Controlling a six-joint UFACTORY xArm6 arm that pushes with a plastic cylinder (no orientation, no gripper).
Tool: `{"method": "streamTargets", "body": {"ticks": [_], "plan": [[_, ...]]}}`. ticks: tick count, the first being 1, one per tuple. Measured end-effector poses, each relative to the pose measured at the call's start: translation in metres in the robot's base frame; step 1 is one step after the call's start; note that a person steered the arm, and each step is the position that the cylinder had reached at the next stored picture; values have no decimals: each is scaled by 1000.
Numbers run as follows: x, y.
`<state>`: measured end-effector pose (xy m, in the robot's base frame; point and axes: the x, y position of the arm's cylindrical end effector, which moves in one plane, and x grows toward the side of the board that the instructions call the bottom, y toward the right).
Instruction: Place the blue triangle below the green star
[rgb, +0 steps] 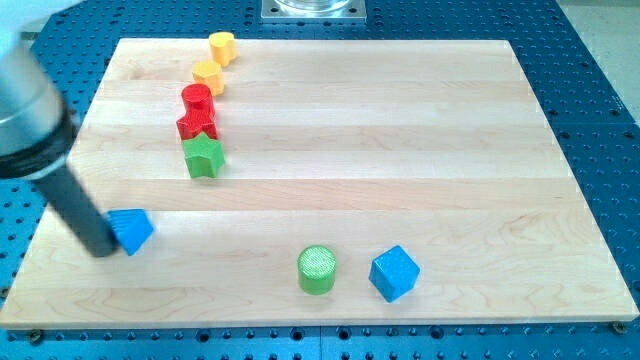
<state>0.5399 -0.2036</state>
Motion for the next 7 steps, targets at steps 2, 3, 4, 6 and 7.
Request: {"method": "streamTargets", "body": {"ticks": [2, 3, 4, 6, 7], "plan": [[19, 15], [23, 26], [22, 45], [0, 58], [-12, 58]]}}
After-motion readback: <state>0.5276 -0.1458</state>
